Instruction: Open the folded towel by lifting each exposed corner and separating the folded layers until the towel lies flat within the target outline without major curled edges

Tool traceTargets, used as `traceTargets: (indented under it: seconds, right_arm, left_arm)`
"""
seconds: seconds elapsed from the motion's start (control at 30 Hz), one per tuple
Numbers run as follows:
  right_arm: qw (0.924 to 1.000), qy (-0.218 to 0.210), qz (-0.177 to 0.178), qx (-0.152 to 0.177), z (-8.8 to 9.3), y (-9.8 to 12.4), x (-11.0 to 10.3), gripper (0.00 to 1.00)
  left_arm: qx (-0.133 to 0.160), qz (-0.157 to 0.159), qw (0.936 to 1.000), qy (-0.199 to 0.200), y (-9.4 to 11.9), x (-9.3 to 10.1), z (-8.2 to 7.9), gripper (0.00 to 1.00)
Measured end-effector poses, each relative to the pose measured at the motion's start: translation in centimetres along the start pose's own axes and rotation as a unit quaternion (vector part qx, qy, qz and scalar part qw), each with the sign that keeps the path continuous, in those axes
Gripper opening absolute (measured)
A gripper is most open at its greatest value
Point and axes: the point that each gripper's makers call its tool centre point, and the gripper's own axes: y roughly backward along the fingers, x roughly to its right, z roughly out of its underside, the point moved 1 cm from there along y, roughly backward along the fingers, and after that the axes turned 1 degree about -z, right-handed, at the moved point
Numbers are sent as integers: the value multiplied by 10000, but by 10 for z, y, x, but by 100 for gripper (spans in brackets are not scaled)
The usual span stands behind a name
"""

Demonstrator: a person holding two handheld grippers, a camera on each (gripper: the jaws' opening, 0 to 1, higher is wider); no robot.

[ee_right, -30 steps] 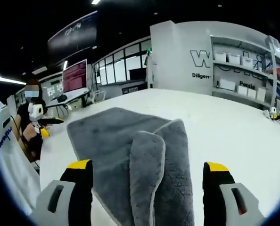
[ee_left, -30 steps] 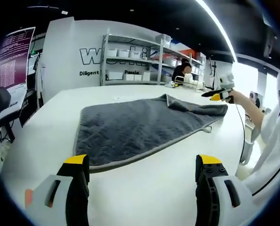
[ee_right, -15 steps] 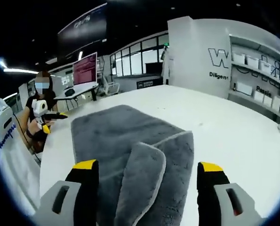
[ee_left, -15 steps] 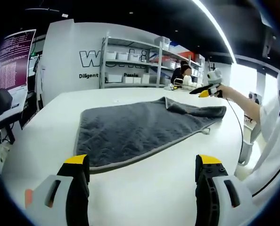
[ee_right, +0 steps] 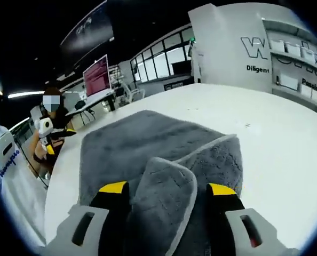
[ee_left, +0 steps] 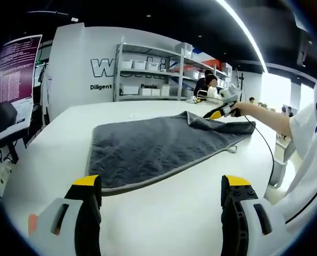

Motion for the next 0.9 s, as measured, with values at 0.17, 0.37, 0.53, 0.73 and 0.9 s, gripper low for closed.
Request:
traceTargets:
  seconds: [0.17, 0.37, 0.53, 0.73, 0.9]
  right_arm:
    - [9998, -191, 4, -8, 4, -7, 13, 52]
    - [9992, -383, -147, 13, 7, -10, 11, 28]
    - [9997, -124, -173, -130, 13, -12, 5, 13]
    - [9995, 248, -115, -184, 12, -9, -8, 3]
    - [9978, 602, 142, -229, 8, -3, -9, 1]
  left_arm:
    - [-1, 0, 10000, -10, -1, 2, -1, 92]
    - [-13, 17, 10000, -20, -2, 3, 0, 92]
    - [-12, 9, 10000, -3, -2, 2, 0, 92]
    - [-18, 18, 10000, 2, -3, 2, 1, 92]
    - [4, 51, 10000, -1, -3, 3, 0, 92]
